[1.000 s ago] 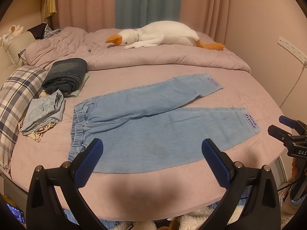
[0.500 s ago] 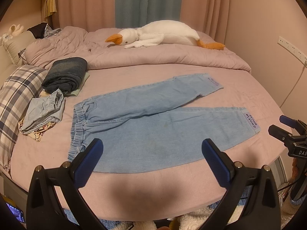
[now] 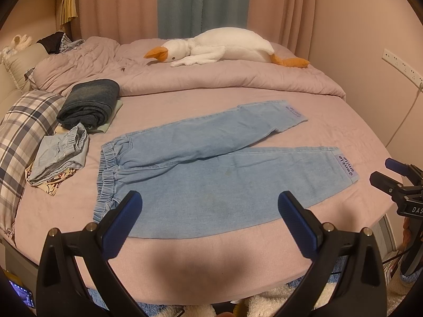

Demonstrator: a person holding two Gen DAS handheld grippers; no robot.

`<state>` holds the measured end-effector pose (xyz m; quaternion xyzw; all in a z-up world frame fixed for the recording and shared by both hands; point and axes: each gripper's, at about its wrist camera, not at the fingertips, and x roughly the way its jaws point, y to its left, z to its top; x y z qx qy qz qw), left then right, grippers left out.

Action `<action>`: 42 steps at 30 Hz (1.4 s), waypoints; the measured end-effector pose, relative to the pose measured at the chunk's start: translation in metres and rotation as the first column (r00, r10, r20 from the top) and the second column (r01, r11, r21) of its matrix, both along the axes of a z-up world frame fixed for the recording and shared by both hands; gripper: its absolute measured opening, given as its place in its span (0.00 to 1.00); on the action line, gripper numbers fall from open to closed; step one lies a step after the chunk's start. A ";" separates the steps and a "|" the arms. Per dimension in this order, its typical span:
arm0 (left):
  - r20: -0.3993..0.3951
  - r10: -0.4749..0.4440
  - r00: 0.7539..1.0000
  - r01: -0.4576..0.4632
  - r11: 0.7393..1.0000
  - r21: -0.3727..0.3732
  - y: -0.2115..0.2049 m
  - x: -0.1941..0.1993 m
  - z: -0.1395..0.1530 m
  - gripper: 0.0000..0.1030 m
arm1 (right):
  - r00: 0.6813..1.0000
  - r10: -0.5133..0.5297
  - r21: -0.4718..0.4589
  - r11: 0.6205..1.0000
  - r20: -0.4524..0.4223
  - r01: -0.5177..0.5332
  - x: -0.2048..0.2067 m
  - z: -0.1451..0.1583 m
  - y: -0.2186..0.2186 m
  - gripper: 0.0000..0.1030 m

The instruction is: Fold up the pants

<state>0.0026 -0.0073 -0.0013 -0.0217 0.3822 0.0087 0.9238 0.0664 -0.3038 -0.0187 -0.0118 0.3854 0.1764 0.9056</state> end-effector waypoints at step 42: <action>-0.262 0.458 0.849 -0.527 0.711 -0.466 0.182 -0.008 -0.156 0.99 | 0.851 0.521 -0.272 0.811 -0.065 -0.518 -0.008 -0.141 0.187 0.99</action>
